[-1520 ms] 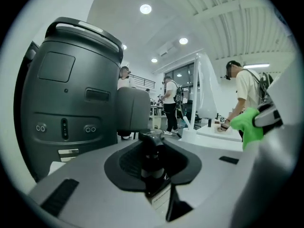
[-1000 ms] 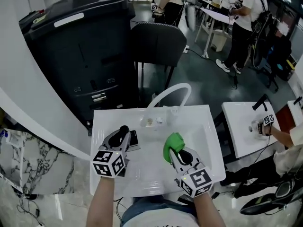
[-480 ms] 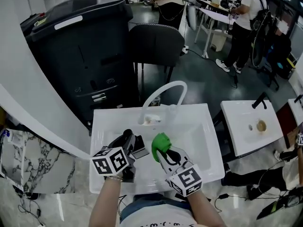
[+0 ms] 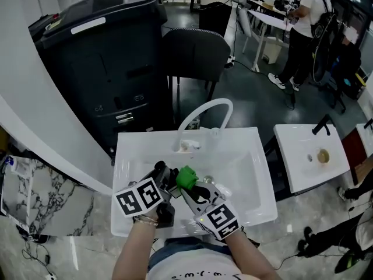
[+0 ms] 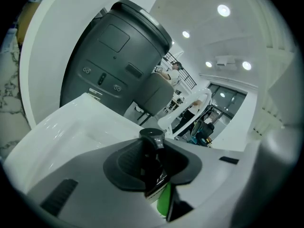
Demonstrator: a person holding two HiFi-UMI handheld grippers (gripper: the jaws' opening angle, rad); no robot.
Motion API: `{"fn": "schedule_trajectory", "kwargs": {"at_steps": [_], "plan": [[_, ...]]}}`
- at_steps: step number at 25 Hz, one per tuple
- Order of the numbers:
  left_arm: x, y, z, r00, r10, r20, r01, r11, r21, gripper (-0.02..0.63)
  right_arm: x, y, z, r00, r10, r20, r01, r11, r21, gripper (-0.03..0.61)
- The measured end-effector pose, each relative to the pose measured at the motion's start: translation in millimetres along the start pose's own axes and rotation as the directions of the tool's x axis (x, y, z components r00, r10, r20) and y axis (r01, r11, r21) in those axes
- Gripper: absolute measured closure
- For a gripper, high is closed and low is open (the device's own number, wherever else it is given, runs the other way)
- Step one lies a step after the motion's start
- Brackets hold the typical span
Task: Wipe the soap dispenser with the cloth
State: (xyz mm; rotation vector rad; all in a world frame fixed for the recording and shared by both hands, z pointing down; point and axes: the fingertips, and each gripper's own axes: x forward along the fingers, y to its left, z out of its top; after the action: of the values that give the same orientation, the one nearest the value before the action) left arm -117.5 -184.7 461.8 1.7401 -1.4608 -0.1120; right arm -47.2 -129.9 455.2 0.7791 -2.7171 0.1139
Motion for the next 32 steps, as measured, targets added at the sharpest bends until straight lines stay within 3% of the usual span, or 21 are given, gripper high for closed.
{"fn": "schedule_trajectory", "kwargs": {"at_steps": [5, 14, 18, 25, 32], "plan": [[-3.0, 7.8, 1.1, 1.000, 0.013, 0.013, -0.011, 0.996, -0.083, 0.518, 5.8, -0.2, -10.1, 0.998, 0.004, -0.055, -0.003, 1.000, 0.018, 0.531], [-5.8, 17.0, 13.3, 0.999, 0.022, 0.041, -0.014, 0.986, -0.169, 0.518, -4.6, -24.3, -45.3, 0.978, -0.083, -0.192, 0.101, 0.991, 0.086, 0.531], [-5.2, 17.9, 13.4, 0.999, 0.019, 0.046, -0.009, 0.978, -0.210, 0.520, -10.3, -23.3, -33.1, 0.987, -0.087, -0.132, 0.099, 0.992, 0.082, 0.531], [-3.4, 14.4, 13.7, 0.999, 0.020, 0.047, -0.008, 0.970, -0.244, 0.518, -12.0, 1.2, 9.3, 0.997, 0.049, 0.067, -0.058, 0.987, 0.147, 0.531], [-7.4, 10.2, 10.8, 0.999, -0.005, 0.048, 0.016, 0.972, -0.235, 0.518, 6.8, 36.2, 17.4, 0.967, 0.239, 0.086, -0.251, 0.952, 0.177, 0.531]]}}
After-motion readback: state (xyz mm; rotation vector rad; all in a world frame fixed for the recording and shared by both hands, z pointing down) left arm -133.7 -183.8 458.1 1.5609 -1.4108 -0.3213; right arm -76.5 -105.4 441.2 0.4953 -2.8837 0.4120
